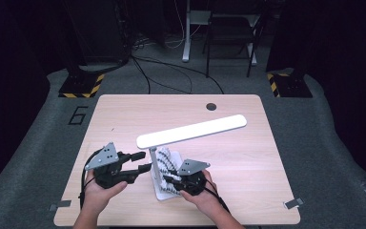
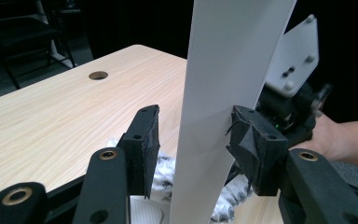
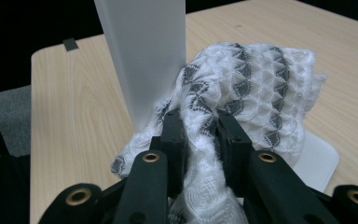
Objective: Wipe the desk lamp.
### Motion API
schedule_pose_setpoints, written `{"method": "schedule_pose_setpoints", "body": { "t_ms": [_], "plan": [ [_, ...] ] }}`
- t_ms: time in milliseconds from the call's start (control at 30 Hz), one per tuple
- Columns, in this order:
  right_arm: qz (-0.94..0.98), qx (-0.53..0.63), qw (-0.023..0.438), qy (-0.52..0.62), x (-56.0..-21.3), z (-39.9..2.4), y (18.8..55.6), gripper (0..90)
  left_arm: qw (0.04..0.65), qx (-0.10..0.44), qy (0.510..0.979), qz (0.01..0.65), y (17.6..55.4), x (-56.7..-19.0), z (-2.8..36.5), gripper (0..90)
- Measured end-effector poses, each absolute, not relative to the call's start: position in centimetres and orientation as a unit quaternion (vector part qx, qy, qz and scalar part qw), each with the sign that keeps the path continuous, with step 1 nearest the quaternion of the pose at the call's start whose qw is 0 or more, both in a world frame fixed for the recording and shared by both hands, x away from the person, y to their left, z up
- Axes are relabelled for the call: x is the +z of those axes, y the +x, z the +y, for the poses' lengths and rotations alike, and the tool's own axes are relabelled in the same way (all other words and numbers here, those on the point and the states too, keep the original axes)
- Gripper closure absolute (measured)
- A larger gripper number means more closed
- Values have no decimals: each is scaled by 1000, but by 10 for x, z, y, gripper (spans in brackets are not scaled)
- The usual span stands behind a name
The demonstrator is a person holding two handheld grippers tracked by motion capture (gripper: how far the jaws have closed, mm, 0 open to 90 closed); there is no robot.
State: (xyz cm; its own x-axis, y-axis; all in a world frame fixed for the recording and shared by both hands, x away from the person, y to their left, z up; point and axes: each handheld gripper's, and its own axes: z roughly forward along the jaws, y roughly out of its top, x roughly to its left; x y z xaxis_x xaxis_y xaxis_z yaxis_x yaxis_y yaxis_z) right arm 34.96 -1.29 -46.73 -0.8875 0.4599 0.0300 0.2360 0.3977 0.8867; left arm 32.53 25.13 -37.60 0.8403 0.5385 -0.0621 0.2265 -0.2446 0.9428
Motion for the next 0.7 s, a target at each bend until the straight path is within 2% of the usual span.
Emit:
{"method": "schedule_pose_setpoints", "body": {
  "t_ms": [700],
  "plan": [
    [792, 566, 118, 198, -407, -20, 341, 755, 564, 139, 776, 248, 325, -376, 251, 517]
  ]
}}
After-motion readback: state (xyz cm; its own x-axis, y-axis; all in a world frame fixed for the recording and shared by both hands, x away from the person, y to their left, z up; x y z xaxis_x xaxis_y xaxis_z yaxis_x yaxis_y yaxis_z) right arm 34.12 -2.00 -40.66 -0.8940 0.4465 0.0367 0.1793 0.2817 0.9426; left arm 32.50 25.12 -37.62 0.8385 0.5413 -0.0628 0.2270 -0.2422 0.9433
